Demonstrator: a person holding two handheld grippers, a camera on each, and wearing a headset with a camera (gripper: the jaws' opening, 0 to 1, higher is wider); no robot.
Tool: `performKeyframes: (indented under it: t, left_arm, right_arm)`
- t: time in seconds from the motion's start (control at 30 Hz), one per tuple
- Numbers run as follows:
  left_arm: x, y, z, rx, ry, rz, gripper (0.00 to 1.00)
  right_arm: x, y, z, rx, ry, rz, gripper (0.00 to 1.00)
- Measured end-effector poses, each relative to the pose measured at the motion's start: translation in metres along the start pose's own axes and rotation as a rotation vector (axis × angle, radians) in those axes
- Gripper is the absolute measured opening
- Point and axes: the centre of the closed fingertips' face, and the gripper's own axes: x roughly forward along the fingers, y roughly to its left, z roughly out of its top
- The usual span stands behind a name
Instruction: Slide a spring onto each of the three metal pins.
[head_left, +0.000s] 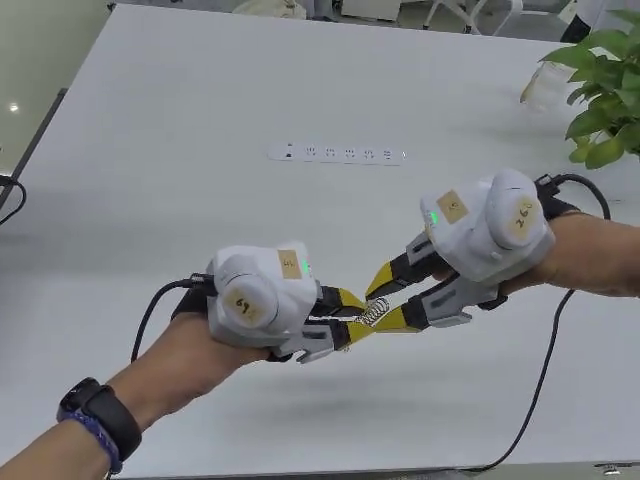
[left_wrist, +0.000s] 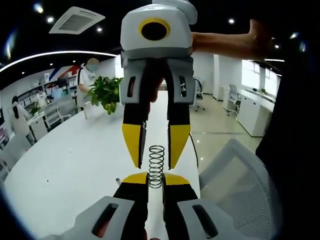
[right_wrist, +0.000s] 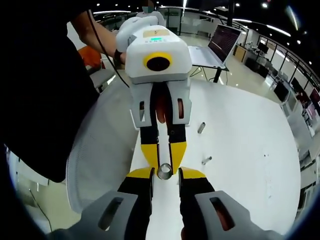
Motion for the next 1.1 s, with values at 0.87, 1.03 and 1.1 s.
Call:
performKeyframes:
  t: [0.87,1.03,1.1]
  left_arm:
    - [0.003,-0.006,-0.007,0.008,0.032,-0.026,0.02]
    - [0.004,-0.005,-0.009,0.000,0.034,-0.020,0.02]
    - [0.005,-0.006,-0.010,-0.004,0.035,-0.022,0.03]
  right_arm:
    - [0.010,0.008,-0.006,-0.066,0.082,0.046,0.09]
    - [0.012,0.006,-0.008,-0.062,0.085,0.043,0.09]
    - [0.013,0.006,-0.009,-0.055,0.083,0.043,0.09]
